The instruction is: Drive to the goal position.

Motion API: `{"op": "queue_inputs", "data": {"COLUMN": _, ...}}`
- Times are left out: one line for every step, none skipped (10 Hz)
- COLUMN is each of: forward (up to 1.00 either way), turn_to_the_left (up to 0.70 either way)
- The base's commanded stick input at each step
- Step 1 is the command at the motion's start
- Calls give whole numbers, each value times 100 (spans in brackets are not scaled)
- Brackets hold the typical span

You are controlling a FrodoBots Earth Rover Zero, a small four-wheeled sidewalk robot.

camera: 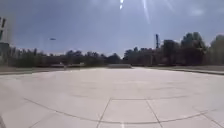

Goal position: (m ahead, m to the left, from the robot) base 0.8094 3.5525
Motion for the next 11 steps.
{"op": "queue_inputs", "data": {"forward": 85, "turn_to_the_left": 0}}
{"op": "queue_inputs", "data": {"forward": 85, "turn_to_the_left": 0}}
{"op": "queue_inputs", "data": {"forward": 85, "turn_to_the_left": 0}}
{"op": "queue_inputs", "data": {"forward": 85, "turn_to_the_left": 0}}
{"op": "queue_inputs", "data": {"forward": 85, "turn_to_the_left": 0}}
{"op": "queue_inputs", "data": {"forward": 85, "turn_to_the_left": 0}}
{"op": "queue_inputs", "data": {"forward": 85, "turn_to_the_left": 0}}
{"op": "queue_inputs", "data": {"forward": 85, "turn_to_the_left": 0}}
{"op": "queue_inputs", "data": {"forward": 85, "turn_to_the_left": 0}}
{"op": "queue_inputs", "data": {"forward": 85, "turn_to_the_left": 0}}
{"op": "queue_inputs", "data": {"forward": 85, "turn_to_the_left": 0}}
